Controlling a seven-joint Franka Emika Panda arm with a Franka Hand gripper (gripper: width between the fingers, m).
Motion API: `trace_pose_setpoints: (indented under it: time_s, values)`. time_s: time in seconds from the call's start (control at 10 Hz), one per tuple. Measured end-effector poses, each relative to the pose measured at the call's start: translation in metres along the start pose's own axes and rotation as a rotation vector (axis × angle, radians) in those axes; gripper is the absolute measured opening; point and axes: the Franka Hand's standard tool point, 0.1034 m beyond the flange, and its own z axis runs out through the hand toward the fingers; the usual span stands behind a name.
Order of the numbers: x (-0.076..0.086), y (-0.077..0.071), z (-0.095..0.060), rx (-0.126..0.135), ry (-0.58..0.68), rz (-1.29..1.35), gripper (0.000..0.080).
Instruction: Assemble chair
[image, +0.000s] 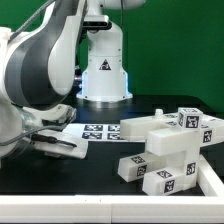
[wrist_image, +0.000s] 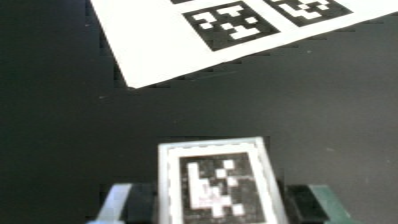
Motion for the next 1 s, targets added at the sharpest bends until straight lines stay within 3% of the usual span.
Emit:
trace_pose_setpoints:
  time_s: [0.1,0.3,0.4,0.5,0.8,0.9,1.0]
  values:
    - [0.001,-0.002,-0.004,-0.002,0.023,-0.003,0.0284]
    - [-0.015,-0.013,-0.019,-0.003,0.032,-0.021,0.0284]
    - [-0.02,-0.024,-0.039,-0.008,0.124,-0.044,0.0284]
    - [-0.042,-0.037,-0.057,-0.003,0.208,-0.069,0.0284]
    - [-0.103,-0.067,-0.082,0.017,0.426,-0.13,0.0284]
    - [-0.116,-0.073,-0.081,0.021,0.467,-0.141,0.0284]
    - [-0.116,-0.084,-0.081,0.013,0.589,-0.164,0.0284]
